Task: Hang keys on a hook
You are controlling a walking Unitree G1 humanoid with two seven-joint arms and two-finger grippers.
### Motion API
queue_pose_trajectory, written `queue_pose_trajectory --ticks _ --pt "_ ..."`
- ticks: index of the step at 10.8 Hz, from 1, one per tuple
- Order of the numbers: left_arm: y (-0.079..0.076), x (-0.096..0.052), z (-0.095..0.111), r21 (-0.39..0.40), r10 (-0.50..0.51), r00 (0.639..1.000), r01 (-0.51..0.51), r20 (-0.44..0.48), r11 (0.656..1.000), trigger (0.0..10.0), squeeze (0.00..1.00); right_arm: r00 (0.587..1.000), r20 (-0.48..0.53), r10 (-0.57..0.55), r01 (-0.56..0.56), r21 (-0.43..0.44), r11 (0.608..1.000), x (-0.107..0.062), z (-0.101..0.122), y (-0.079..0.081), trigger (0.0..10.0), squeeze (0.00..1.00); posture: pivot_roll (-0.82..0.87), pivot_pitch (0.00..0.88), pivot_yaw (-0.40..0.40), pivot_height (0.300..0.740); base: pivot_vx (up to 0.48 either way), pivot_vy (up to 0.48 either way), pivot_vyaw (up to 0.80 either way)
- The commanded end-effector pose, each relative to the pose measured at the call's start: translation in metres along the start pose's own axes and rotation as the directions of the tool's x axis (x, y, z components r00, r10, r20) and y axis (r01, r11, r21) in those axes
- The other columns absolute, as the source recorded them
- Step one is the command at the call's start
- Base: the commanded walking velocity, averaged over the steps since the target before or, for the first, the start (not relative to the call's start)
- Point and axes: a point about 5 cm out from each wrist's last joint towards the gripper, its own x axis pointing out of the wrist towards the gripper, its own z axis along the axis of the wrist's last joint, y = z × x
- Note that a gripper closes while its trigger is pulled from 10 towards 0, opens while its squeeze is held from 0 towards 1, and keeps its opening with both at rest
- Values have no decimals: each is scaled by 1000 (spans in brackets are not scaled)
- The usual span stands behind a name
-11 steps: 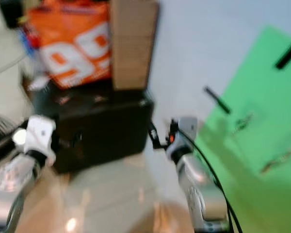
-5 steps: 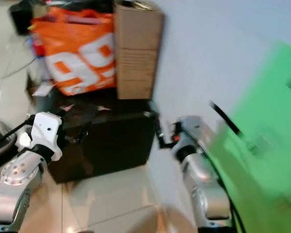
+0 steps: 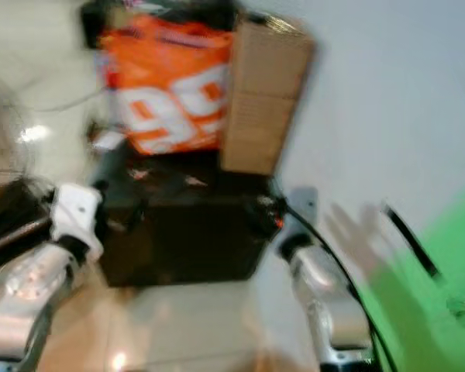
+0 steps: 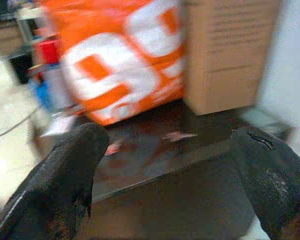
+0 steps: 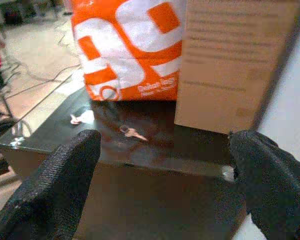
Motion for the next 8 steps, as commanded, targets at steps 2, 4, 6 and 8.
queue_pose_trajectory --ticks 2,4,6,8 --pt "7 -1 6 34 17 1000 -18 20 999 10000 0 1000 23 12 -12 4 1000 4 4 5 10000 1000 101 0 -127 740 375 0 397" --pt "7 0 7 38 3 1000 -4 21 999 10000 0 1000 26 -8 8 14 1000 0 3 2 10000 1000 89 0 -111 740 371 0 0" --pt "5 3 7 37 -16 1000 15 21 999 10000 0 999 24 -34 34 19 999 -3 1 -1 10000 1000 65 0 -82 740 375 0 0" --pt "3 7 5 36 -48 999 48 15 998 10000 0 998 31 -63 63 12 998 -8 1 -4 10000 1000 38 0 -51 740 371 0 0"
